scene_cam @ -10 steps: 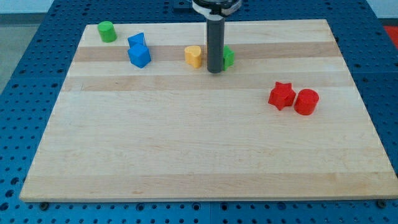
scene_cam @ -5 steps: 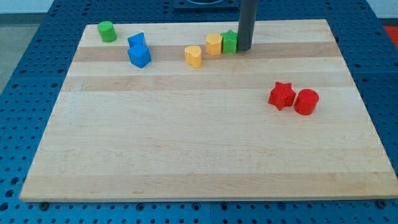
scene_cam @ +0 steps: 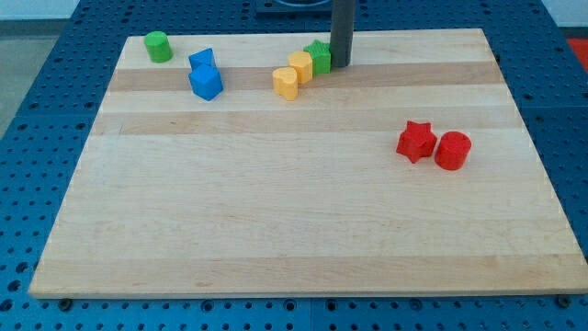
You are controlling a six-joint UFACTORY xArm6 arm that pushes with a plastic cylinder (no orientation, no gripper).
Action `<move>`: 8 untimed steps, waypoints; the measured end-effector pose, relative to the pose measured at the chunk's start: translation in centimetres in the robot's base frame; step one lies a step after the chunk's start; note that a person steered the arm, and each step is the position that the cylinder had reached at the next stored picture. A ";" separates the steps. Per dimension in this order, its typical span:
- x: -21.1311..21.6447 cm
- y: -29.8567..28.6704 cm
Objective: Slide the green star to the top center of the board
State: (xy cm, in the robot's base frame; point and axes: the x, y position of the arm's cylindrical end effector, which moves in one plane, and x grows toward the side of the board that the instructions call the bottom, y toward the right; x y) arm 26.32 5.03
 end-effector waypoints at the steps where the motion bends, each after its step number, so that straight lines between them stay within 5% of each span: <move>1: 0.1 -1.0; 4: 3.4 -0.2; 8: 1.3 -4.2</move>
State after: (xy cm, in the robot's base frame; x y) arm 27.63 0.86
